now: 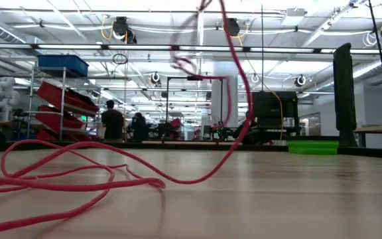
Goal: Coil cords
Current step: Coil the red wire on the black spool
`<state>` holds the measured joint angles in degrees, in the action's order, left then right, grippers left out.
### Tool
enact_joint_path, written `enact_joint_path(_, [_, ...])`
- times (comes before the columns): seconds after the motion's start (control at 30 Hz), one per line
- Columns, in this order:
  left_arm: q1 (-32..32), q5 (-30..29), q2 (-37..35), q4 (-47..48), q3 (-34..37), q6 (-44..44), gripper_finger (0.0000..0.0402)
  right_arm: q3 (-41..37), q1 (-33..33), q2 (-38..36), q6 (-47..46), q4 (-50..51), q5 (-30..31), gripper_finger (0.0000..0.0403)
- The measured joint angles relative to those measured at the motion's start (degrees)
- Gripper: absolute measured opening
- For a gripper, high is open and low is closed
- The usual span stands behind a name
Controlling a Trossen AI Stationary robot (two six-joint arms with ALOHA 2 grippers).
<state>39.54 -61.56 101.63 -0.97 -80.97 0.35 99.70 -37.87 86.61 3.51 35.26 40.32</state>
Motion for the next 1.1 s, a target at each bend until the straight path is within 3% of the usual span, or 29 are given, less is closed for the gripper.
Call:
enact_joint_path(0.43, [2.02, -0.09, -0.03, 0.17, -0.48, -0.03, 0.0222, -0.02, 0.00, 0.02, -1.80, 1.82, 0.11, 0.0000])
enact_joint_path(0.7, [1.74, 1.77, -0.03, 0.21, -0.48, -1.33, 0.0180, -0.02, 0.00, 0.02, -1.80, 1.83, 0.11, 0.0000])
enact_joint_path(1.1, [0.56, 3.13, -0.05, 1.88, -0.48, -6.07, 0.0177, -0.04, 0.00, 0.04, -1.80, 1.82, 0.08, 0.0000])
